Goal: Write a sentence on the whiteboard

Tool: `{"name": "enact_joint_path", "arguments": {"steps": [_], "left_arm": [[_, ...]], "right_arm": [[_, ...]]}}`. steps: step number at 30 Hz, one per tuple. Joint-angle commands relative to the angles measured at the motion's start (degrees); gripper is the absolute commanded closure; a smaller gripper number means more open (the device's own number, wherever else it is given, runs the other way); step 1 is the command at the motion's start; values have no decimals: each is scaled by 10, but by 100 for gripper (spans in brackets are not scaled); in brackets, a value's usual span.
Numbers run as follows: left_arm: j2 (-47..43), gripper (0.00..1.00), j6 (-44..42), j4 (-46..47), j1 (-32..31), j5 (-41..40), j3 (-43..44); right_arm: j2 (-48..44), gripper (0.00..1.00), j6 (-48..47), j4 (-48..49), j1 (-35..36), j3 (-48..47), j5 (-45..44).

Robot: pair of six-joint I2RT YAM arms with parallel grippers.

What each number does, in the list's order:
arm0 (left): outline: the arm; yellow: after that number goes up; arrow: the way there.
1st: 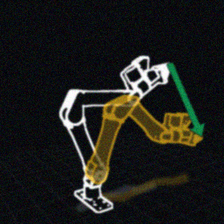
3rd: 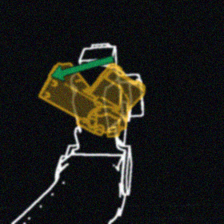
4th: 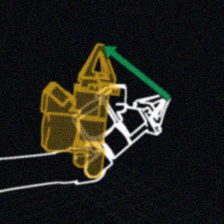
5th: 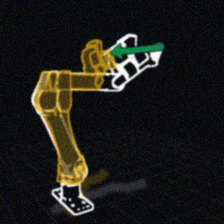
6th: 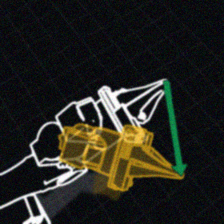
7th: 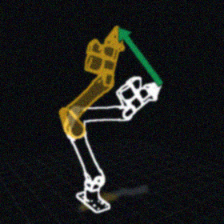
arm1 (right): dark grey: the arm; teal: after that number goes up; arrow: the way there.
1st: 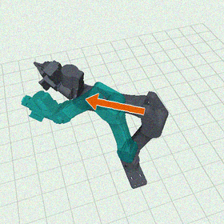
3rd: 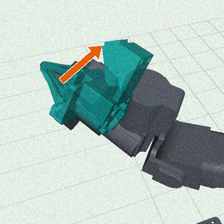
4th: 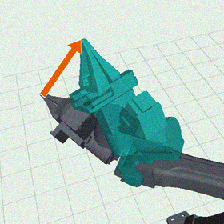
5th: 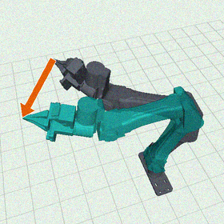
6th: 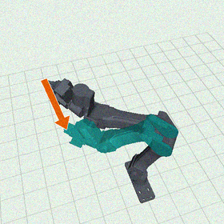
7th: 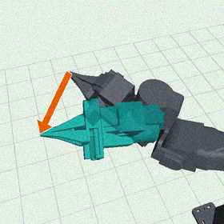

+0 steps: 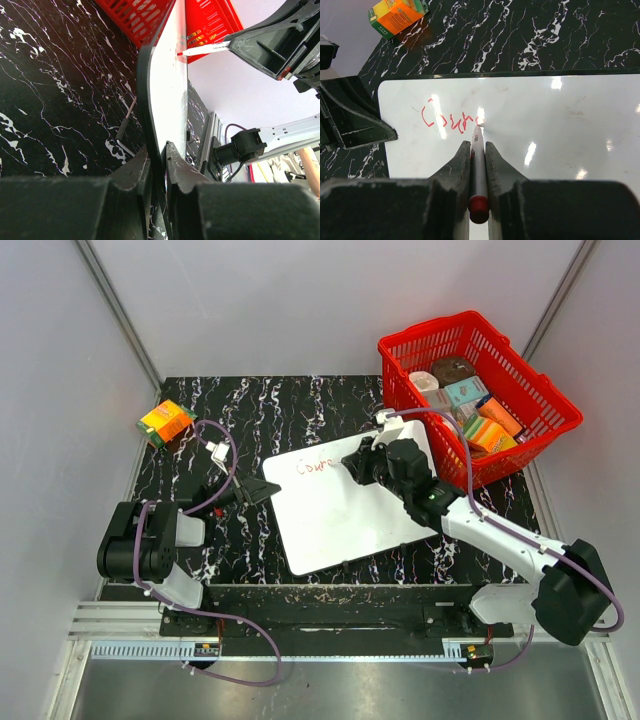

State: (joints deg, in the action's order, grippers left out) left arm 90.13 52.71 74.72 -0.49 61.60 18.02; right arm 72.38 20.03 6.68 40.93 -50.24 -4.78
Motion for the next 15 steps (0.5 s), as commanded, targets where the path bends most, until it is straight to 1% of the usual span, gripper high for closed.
{"name": "enact_joint_path", "arguments": {"steps": [1,15], "left_arm": [[5,100,-52,111,-13,31,10],[4,100,-52,109,-13,31,10]], "right_arm": [[-13,100,1,-11,-3,8,4],[-12,100,-9,-17,-4,6,-28]]}}
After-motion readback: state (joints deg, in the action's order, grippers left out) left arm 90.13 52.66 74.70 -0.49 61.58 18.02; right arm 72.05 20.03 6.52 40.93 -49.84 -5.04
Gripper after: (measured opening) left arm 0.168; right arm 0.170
